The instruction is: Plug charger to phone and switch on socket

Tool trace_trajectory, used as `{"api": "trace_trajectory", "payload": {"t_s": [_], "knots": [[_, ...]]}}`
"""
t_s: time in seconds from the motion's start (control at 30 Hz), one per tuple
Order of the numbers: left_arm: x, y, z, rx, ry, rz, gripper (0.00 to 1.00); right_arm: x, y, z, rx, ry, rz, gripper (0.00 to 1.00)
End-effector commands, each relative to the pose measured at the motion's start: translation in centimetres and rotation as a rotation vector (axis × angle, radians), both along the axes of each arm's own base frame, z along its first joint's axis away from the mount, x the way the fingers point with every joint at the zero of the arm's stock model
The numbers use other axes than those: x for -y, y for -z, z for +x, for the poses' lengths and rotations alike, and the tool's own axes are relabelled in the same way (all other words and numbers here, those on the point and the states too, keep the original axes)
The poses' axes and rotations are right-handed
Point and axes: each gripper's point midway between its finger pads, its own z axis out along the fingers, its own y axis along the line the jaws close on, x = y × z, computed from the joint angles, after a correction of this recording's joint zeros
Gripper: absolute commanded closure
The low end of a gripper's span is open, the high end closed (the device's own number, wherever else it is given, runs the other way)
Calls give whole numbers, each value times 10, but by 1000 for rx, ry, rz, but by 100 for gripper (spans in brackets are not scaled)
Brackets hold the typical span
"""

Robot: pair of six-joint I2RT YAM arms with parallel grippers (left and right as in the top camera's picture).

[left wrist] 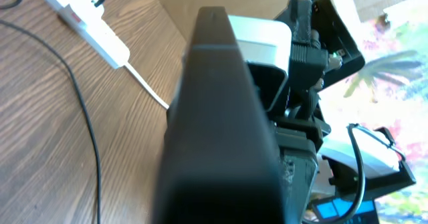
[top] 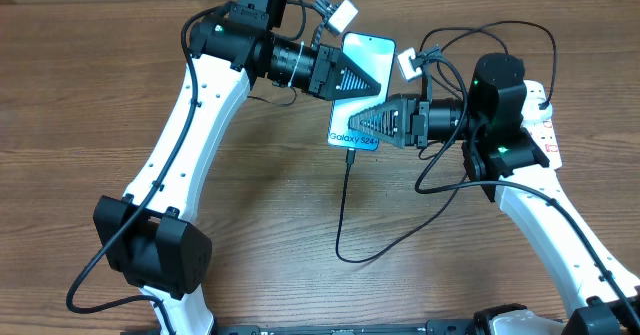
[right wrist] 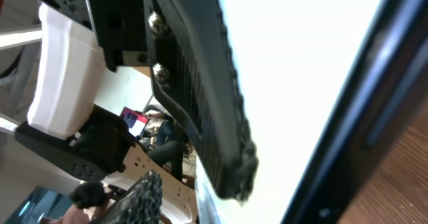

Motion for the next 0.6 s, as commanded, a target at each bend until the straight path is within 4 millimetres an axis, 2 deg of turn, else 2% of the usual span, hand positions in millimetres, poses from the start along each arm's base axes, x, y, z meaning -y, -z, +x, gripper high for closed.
{"api": "trace_trajectory", "payload": {"t_s": [0.0, 0.13, 0.17, 0.33, 0.4, 0.47, 0.57], "knots": [[-4, -26, -6, 38, 46, -105, 96, -1, -9, -2, -44, -5, 14, 61], [-5, -29, -3, 39, 42, -116, 96, -1, -8, -2, -51, -6, 12, 72], [-5, -29, -3, 40, 42, -115, 96, -1, -8, -2, -50, -5, 12, 80], [-5, -28, -2, 44, 37, -109, 96, -1, -7, 2, -49, 17, 9, 84], [-5, -27, -1, 46, 33, -103, 93, 0, -6, 6, -48, 41, 6, 91], [-5, -25, 1, 50, 22, -88, 88, 0, -6, 9, -48, 59, 3, 95], [-5, -16, 8, 65, -15, -38, 68, 0, -5, 12, -47, 73, 1, 96]]}}
